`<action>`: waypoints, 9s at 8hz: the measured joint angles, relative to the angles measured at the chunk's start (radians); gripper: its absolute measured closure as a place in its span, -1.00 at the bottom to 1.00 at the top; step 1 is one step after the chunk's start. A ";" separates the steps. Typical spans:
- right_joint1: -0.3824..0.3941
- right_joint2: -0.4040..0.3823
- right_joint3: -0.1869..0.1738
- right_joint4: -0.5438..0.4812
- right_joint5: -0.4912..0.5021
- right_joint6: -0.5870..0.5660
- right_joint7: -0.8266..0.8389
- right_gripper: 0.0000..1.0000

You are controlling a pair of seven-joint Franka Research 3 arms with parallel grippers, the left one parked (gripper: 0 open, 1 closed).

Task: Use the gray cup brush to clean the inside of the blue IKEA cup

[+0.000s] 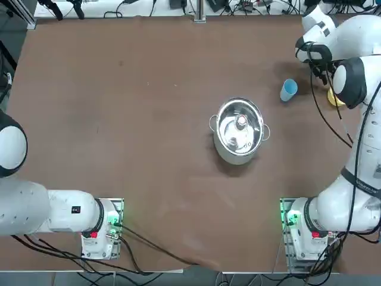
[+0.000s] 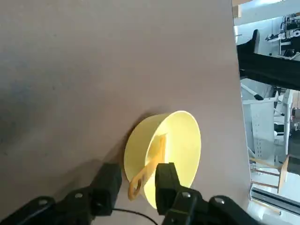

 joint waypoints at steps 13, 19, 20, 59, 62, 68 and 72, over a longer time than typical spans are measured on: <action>0.001 0.000 0.001 0.006 0.000 -0.038 0.000 0.37; 0.001 -0.005 0.001 0.120 0.022 -0.126 -0.032 0.90; 0.000 -0.022 0.001 0.149 0.044 -0.155 -0.078 0.90; 0.023 -0.560 0.210 -0.450 0.482 0.269 -0.436 0.90; 0.064 -0.558 0.214 -0.450 0.482 0.254 -0.385 0.90; 0.049 -0.558 0.199 -0.436 0.443 0.147 -0.384 0.90; 0.027 -0.525 0.197 -0.394 0.411 0.161 -0.384 0.90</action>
